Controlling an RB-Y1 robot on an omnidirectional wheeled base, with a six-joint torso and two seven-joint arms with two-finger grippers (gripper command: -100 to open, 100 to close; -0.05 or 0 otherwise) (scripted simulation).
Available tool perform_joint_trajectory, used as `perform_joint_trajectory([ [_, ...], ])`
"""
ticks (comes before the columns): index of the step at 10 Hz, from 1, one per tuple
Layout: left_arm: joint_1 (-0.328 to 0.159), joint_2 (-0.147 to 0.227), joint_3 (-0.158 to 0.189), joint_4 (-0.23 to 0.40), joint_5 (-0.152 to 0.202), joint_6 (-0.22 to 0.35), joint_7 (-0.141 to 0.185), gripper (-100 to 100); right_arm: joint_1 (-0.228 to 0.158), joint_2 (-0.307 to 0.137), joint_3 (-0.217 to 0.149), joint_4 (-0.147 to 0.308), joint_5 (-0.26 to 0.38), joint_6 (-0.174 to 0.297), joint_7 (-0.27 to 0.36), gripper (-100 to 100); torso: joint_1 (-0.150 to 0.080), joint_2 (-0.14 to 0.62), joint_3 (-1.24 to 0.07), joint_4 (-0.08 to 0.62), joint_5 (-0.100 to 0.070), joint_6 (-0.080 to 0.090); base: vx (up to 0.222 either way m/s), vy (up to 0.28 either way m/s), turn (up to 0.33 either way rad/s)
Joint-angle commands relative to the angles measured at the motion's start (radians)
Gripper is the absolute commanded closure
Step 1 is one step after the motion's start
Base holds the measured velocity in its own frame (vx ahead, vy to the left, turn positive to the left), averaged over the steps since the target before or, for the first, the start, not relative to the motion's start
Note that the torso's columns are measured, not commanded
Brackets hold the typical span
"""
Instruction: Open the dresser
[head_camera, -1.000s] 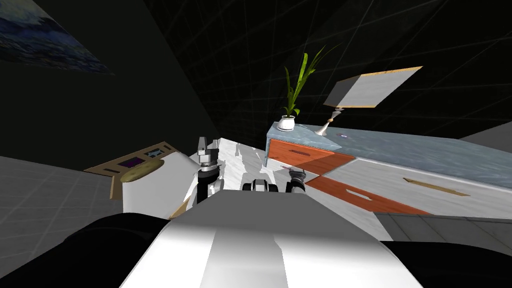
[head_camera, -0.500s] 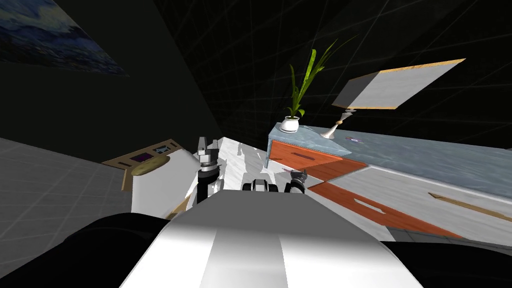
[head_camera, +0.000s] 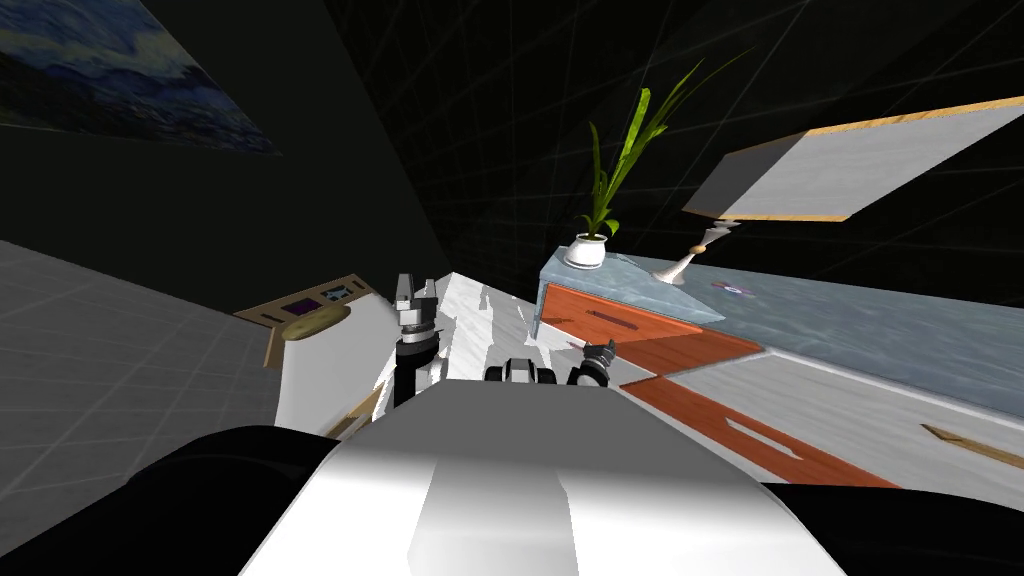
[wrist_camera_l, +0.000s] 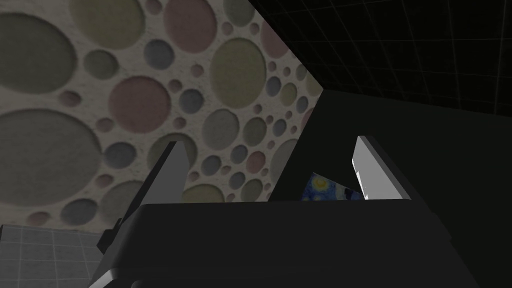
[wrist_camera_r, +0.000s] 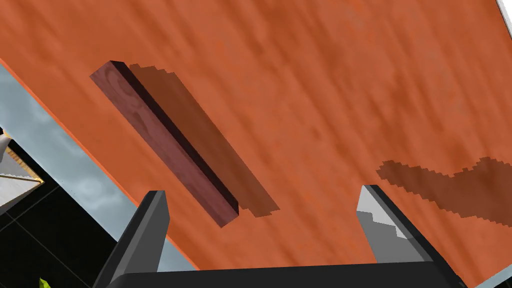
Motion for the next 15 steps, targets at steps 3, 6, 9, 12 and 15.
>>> perform_joint_trajectory([
  [3, 0.000, 0.000, 0.000, 0.000, 0.000, 0.000, 0.000, 0, -0.025, -0.002, 0.026, 0.069, 0.130, 0.101, 0.048, -100, -0.001, -0.001, -0.001, 0.000, 0.000, 0.000, 0.040, -0.071, 0.137],
  [6, 0.000, 0.000, 0.000, 0.000, 0.000, 0.000, 0.000, 0, -0.047, -0.008, 0.047, 0.121, 0.221, 0.176, 0.083, -100, -0.001, -0.001, 0.000, 0.000, 0.000, 0.000, 0.032, -0.082, 0.162],
  [9, 0.000, 0.000, 0.000, 0.000, 0.000, 0.000, 0.000, 0, -0.062, -0.014, 0.061, 0.156, 0.281, 0.225, 0.106, -100, 0.000, -0.001, -0.001, 0.000, 0.000, 0.000, 0.030, -0.088, 0.127],
  [12, 0.000, 0.000, 0.000, 0.000, 0.000, 0.000, 0.000, 0, -0.065, -0.014, 0.063, 0.160, 0.291, 0.233, 0.112, -100, 0.002, 0.000, 0.000, 0.000, 0.000, 0.000, 0.009, -0.042, 0.045],
  [15, 0.000, 0.000, 0.000, 0.000, 0.000, 0.000, 0.000, 0, -0.042, -0.059, 0.057, 0.152, 0.295, 0.213, 0.062, 100, 0.005, -0.001, 0.000, 0.000, 0.001, 0.000, -0.002, 0.081, -0.095],
])
